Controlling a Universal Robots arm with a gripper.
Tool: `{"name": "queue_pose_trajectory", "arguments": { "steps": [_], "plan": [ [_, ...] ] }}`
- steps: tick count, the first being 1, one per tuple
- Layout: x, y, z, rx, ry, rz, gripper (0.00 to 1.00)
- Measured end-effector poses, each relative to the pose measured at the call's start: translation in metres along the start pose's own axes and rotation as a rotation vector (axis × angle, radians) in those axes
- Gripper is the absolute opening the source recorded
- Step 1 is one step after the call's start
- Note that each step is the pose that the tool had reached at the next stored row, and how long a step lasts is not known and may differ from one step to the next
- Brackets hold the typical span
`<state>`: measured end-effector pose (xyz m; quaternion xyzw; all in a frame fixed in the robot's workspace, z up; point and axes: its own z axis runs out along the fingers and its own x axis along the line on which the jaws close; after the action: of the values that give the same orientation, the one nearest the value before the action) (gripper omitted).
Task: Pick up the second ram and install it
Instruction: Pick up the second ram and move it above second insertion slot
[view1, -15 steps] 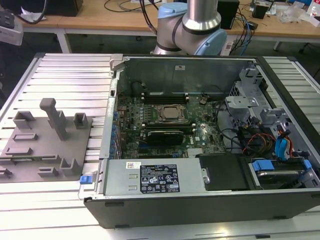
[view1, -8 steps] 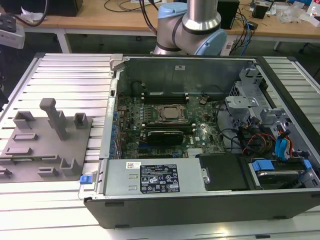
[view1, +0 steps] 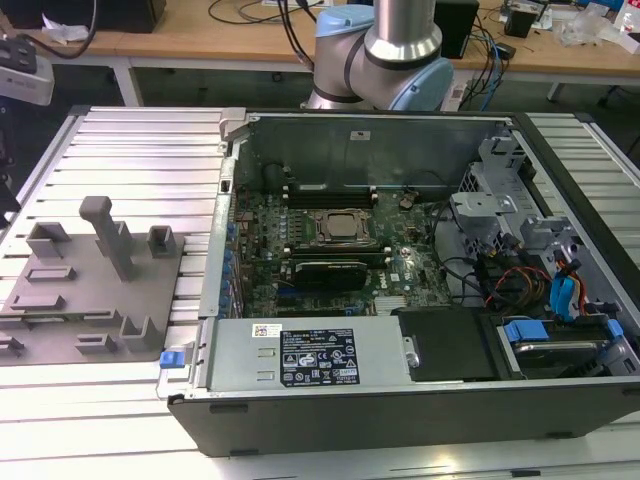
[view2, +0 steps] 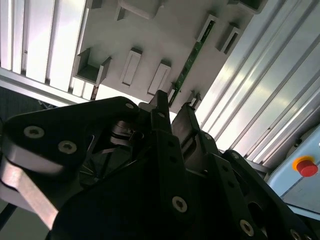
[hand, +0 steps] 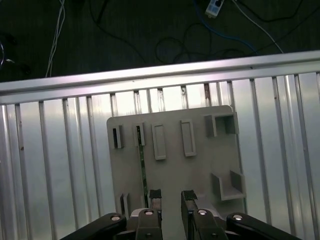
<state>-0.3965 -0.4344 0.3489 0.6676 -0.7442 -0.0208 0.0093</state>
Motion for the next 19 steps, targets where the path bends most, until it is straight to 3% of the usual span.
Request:
{"name": "queue_pose_trajectory", "arguments": {
  "steps": [19],
  "plan": [
    [0.0002, -0.0007, 0.0167, -0.0001, 0.0002, -0.004, 0.30]
  ]
}}
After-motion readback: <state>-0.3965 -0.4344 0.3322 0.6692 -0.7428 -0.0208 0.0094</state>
